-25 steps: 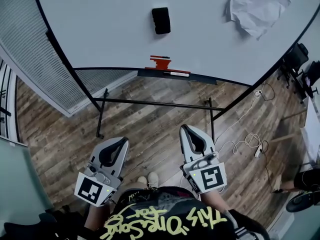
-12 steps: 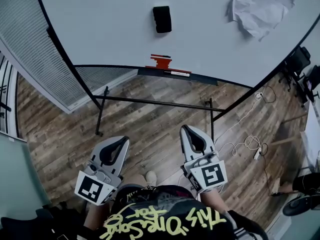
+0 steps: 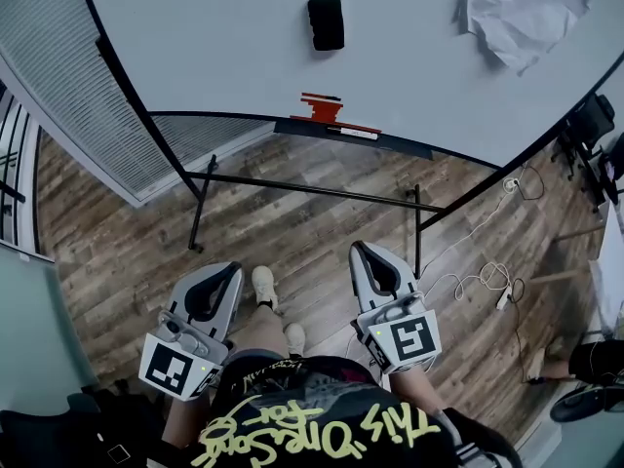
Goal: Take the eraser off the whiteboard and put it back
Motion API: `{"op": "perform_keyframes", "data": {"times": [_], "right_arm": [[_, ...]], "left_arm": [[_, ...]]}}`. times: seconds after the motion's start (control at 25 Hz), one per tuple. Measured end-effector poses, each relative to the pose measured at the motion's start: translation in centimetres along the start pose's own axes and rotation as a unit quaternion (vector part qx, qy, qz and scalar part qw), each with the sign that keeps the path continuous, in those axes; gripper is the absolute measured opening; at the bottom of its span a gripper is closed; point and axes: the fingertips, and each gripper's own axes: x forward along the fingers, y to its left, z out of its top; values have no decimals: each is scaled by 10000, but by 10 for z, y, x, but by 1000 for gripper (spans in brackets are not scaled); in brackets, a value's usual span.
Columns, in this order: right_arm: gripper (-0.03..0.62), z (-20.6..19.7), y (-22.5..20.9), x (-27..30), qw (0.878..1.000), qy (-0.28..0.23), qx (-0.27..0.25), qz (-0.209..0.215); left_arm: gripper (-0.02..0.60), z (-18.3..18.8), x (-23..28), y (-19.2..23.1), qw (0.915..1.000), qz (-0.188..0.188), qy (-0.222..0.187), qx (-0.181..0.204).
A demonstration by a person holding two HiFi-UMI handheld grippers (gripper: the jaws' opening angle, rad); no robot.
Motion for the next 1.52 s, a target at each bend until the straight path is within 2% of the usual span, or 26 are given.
{"op": "perform_keyframes", "data": {"times": [0.24, 0.44, 1.2, 1.36, 1.52], "right_arm": [[11, -5, -6, 4, 9995, 283, -140, -73], [11, 18, -16, 25, 9996, -193, -117, -195], [11, 37, -49, 114, 9985, -330, -206, -381], [11, 38, -59, 131, 9983, -311, -199, -457], [11, 42, -67, 149, 9978, -321, -187, -552]], "left_arm": [[8, 0, 13, 11, 9999, -83, -17, 66], [8, 2, 33, 25, 9997, -200, -63, 104], [8, 4, 99, 104, 9989, -437, -120, 146], [8, 3, 114, 118, 9989, -463, -77, 30], [8, 4, 128, 135, 9984, -551, -97, 107]]}}
